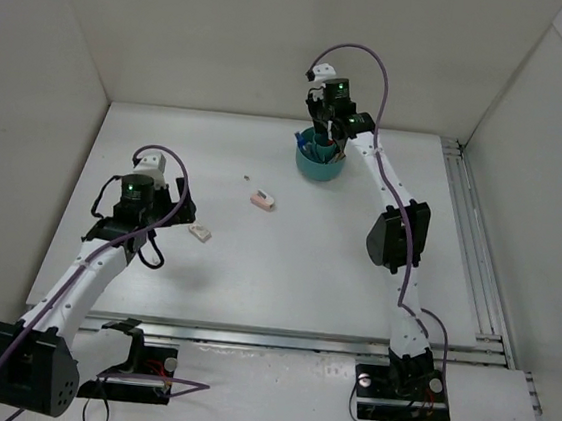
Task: Sort the stationery into containers
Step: Place the stationery in the storage box.
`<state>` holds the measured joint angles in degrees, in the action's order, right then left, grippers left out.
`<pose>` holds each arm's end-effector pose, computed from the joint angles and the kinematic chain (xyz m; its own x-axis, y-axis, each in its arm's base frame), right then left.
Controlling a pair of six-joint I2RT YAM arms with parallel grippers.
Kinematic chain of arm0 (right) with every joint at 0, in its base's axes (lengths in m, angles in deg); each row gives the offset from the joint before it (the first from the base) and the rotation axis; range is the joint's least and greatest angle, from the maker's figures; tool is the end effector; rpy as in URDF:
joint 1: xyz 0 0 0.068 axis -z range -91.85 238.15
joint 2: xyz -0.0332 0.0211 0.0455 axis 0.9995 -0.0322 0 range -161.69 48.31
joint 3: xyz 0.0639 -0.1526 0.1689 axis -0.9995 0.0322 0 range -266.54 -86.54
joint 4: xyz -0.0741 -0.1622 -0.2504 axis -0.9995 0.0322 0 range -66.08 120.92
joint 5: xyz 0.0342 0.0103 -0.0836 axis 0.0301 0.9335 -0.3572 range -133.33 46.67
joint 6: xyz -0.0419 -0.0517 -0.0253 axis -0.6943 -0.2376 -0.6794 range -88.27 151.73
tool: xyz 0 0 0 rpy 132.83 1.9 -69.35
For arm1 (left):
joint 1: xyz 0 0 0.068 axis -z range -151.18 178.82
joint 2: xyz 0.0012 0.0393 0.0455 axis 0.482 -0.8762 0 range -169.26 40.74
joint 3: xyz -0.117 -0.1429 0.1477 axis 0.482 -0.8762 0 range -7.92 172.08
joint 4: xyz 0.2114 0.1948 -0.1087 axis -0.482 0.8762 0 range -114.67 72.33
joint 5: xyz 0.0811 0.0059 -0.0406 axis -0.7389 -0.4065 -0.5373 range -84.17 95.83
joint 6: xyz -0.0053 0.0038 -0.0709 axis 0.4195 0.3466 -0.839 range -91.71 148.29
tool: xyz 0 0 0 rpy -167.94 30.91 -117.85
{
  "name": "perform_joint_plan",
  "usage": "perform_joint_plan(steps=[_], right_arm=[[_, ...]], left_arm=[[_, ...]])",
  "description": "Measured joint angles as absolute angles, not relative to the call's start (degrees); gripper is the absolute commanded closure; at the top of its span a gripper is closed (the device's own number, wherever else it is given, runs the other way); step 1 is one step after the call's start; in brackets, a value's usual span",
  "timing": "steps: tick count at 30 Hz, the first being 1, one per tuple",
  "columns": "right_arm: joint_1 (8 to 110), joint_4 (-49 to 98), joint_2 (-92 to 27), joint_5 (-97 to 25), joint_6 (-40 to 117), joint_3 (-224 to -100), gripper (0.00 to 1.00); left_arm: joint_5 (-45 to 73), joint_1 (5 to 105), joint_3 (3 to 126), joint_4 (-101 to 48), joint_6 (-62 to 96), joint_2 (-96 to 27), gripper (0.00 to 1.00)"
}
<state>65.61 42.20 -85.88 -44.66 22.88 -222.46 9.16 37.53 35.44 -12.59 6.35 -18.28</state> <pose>0.5512 0.2275 0.3068 -0.2042 -0.2511 -0.9462 -0.3988 0.9040 -0.1538 0.3153 -0.0519 0.2244 -0.5024 -0.3003 -0.8108 0.0155 0.9344 -0.3558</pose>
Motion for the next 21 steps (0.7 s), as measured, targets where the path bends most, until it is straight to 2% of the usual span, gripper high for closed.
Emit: perform_joint_plan(steps=[5,21], right_arm=[[65.56,41.92,-92.66,-44.63,21.53,-228.38,1.0],[65.5,31.34,-97.77,-44.83,20.76,-228.53,1.0]], left_arm=[[13.88,35.69,36.14,-13.12,6.37,-22.63,0.0],[18.45,33.66,37.99,-14.58,7.31,-26.3,0.0]])
